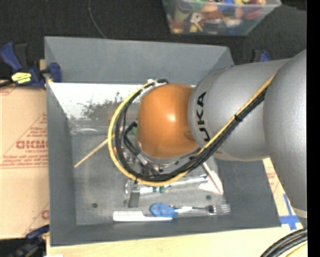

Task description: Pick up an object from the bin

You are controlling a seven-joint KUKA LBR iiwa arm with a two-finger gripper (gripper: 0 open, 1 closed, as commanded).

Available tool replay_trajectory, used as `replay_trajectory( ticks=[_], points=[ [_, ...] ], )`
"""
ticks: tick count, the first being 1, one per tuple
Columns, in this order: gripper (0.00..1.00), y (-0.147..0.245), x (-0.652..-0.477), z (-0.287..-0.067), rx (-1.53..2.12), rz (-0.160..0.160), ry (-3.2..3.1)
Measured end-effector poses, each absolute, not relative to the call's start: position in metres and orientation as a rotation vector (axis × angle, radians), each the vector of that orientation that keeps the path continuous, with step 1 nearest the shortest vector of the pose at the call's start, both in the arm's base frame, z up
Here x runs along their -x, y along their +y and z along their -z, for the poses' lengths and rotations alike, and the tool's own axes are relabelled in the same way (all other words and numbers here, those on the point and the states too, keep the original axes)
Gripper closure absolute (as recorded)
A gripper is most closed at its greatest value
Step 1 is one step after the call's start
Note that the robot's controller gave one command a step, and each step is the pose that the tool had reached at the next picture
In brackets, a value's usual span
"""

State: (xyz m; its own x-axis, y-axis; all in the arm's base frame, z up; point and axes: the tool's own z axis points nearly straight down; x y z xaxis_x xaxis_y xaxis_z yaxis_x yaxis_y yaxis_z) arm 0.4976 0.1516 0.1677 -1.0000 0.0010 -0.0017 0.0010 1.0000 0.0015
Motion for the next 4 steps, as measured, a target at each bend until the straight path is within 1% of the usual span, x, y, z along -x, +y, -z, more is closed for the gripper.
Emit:
replay_trajectory(
  ticks=[1,2,3,4],
  points=[
    [0.0,0.068,-0.525,-0.068,0.212,0.003,3.137],
    [0.0,0.063,-0.531,-0.125,0.167,-0.006,3.126],
    [0.0,0.063,-0.519,-0.099,0.237,-0.003,3.139],
    [0.0,0.077,-0.521,-0.07,0.311,-0.007,3.114]
  ],
)
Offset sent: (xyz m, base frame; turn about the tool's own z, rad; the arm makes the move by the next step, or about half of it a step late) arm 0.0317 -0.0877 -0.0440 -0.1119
